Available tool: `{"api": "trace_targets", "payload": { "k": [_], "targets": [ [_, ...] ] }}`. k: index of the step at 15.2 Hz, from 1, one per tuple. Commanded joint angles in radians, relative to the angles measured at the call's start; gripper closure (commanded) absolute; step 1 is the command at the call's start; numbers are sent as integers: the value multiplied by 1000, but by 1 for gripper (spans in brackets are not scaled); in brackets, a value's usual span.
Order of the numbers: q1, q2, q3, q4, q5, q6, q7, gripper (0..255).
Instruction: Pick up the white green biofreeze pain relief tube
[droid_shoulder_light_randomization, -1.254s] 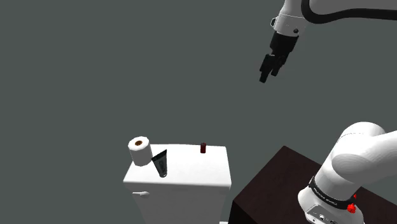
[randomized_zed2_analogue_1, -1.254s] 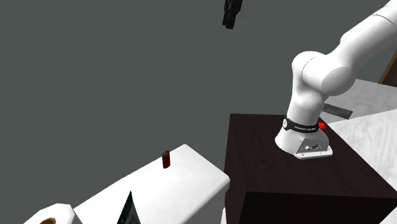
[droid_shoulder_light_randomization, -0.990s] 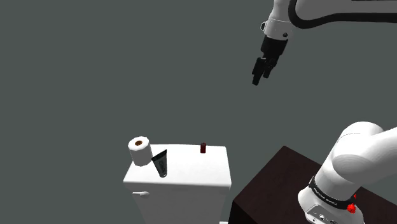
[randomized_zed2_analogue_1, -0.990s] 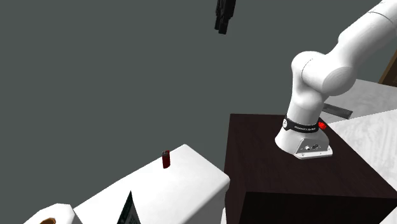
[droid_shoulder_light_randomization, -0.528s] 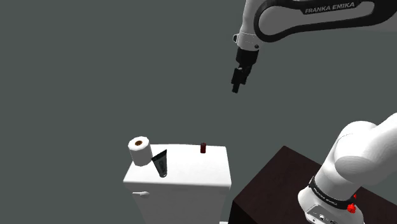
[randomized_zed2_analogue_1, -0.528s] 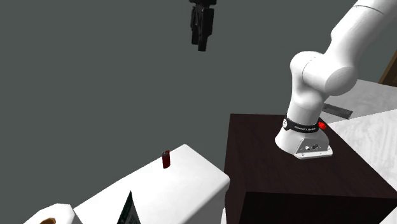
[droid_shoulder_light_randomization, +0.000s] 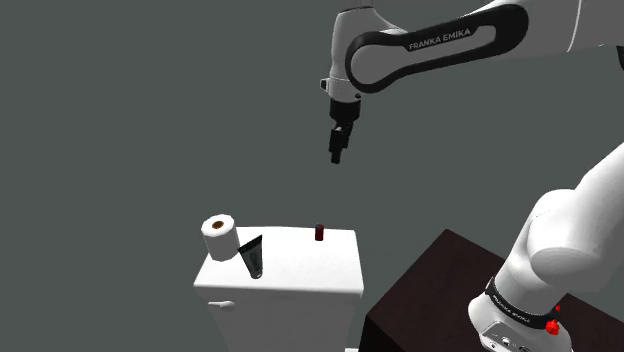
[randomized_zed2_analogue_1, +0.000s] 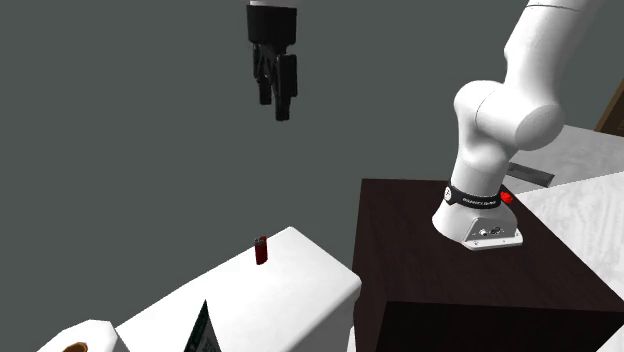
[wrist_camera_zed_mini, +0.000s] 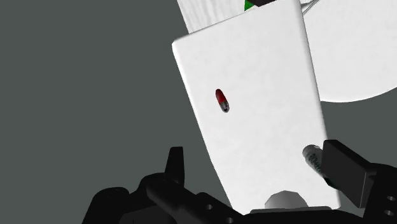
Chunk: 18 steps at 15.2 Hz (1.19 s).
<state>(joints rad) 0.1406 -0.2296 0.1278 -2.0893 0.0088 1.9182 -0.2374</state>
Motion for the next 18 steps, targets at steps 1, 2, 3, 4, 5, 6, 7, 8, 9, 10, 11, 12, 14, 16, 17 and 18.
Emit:
{"api": "trace_targets", "payload": {
  "k": [1,2,3,4,5,6,7,8,9,10,11,12,14,16,17,18],
  "targets": [
    [15,63,15,29,-6,21,-23,0],
    [22,97,23,49,-10,28,-34,0],
    [29,131,31,69,-15,35,-44,0],
    [37,164,39,90,-20,40,-53,0],
    [44,198,47,112,-26,45,-63,0],
    [52,231,55,134,-32,49,-72,0],
    [60,264,63,156,-39,53,-81,0],
    [68,297,71,179,-46,56,-89,0],
    [76,330,78,202,-54,58,-98,0],
    [85,363,86,226,-63,59,-106,0],
    [94,395,93,250,-71,60,-114,0],
    [104,428,100,275,-80,61,-122,0],
    [124,493,114,325,-99,59,-138,0],
    [146,557,126,377,-119,56,-154,0],
    [157,589,132,403,-129,53,-162,0],
    [169,621,137,430,-139,50,-171,0]
  ]
}}
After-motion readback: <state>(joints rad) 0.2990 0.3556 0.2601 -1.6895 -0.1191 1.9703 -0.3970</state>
